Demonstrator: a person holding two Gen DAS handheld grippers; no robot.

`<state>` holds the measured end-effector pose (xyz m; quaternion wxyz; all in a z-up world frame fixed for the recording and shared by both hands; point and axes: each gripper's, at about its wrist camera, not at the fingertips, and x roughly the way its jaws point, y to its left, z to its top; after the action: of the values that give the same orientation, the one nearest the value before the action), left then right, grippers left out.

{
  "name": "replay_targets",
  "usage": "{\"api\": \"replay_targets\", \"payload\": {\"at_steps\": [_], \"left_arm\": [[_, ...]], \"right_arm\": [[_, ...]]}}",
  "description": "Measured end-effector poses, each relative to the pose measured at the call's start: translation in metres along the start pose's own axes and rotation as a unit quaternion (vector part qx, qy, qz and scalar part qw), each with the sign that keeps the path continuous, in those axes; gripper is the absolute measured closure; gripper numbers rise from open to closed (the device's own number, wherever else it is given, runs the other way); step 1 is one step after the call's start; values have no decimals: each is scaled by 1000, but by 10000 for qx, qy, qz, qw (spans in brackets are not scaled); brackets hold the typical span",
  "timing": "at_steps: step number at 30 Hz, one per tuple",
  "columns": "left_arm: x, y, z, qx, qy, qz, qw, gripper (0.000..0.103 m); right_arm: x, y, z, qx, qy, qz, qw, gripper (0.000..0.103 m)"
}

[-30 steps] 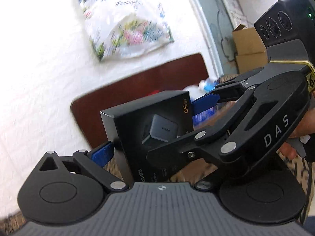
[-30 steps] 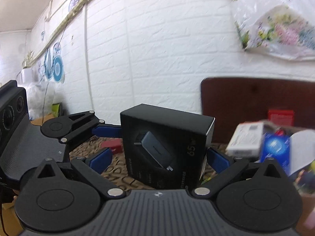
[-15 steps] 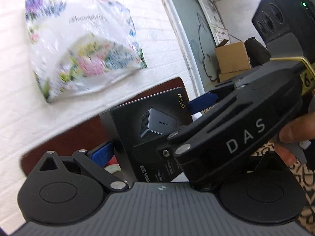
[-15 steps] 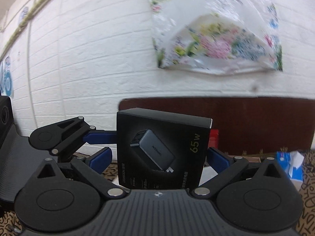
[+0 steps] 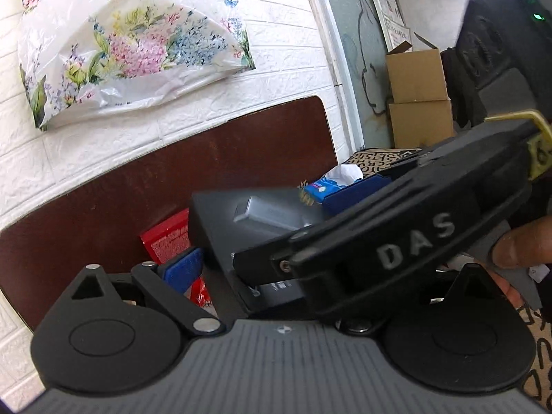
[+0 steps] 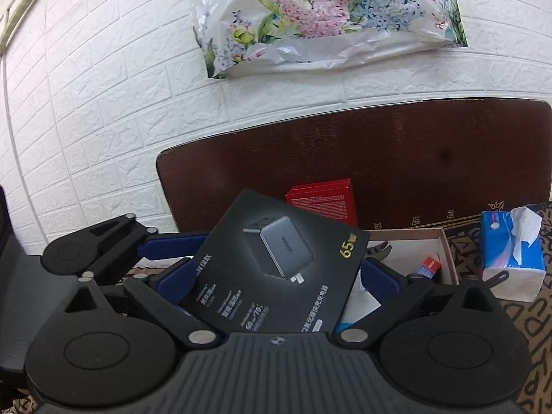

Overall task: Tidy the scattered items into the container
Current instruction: 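Open both grippers to drop the charger box into the cardboard box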

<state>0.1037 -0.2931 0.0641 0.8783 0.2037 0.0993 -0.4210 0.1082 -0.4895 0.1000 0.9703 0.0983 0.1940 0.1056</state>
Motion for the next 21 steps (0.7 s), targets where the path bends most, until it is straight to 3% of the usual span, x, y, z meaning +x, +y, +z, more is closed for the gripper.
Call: {"api": "replay_targets", "payload": {"at_steps": [7,10,16,21], "left_arm": [[-9,-1,-7,-195,19,212,9996,0],[-19,-4,-4,-398,23,587,9975,0],[-46,-14,-1,-875,68,1646,9824,0],[-64,-25,-11,-1204,314,1877,9743,0]], "right_arm": [[-16,7,1,-42,-174,-202,9996,0],[-28,10,-2,71,-308,-447,9985,0],[-56,27,-20,64,-668,-1143,9912,0],[-77,43,-39,85,-800,-1452,9861,0]]}}
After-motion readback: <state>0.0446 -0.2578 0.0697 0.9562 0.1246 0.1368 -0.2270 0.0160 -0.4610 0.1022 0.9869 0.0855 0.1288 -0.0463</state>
